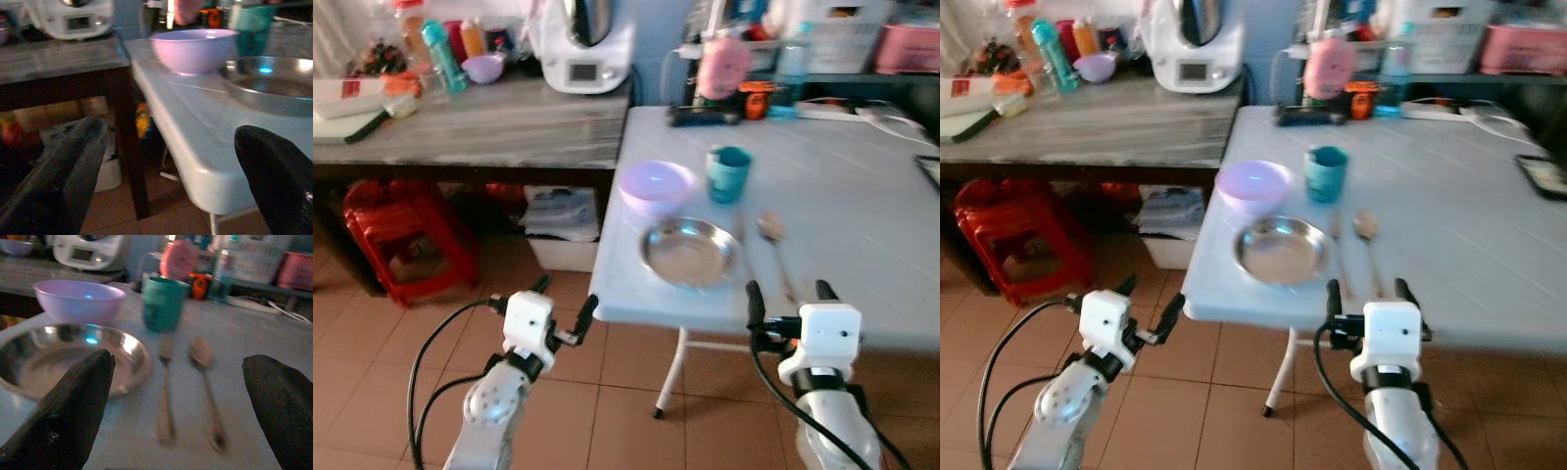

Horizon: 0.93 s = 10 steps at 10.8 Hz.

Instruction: Setting the table

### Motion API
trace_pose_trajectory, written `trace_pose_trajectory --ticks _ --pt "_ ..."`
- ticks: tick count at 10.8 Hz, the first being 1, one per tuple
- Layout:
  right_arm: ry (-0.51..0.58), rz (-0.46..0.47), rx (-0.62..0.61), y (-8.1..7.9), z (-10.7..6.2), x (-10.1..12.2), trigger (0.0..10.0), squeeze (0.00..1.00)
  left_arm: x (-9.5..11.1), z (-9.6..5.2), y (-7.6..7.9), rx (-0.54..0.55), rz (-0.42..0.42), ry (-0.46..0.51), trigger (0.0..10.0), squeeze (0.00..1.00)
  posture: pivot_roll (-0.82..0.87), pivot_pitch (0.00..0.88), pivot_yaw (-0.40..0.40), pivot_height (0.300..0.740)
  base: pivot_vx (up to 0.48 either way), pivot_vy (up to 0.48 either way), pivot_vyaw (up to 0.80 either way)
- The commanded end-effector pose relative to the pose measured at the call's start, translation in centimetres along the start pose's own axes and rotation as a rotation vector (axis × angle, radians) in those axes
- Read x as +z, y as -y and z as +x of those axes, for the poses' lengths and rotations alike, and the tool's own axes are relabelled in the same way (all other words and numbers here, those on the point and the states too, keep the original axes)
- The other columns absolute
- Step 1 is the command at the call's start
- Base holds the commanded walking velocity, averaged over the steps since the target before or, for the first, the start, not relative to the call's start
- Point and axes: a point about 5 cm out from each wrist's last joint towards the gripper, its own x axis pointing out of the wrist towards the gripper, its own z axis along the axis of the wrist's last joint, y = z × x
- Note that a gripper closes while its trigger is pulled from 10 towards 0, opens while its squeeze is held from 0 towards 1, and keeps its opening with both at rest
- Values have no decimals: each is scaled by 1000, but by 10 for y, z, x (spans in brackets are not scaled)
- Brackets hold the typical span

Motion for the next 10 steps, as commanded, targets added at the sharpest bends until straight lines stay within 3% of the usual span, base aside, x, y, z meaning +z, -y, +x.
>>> trace_pose_trajectory --ticks 1,5,8,10 --pt "20 3 18 -3 1 4 10000 0 1 -2 -5 16 4 -2 10000 0 12 0 54 740 409 0 644" --pt "16 11 22 -4 1 3 10000 0 1 -3 -8 26 12 -6 10000 0 18 0 52 740 361 0 0" --pt "14 22 29 -5 1 1 10000 0 3 -7 -14 22 45 3 10000 0 20 0 52 740 0 0 0" --pt "10 22 30 -4 0 1 10000 0 3 -22 -20 -74 28 -6 10000 0 23 0 48 740 0 0 0"
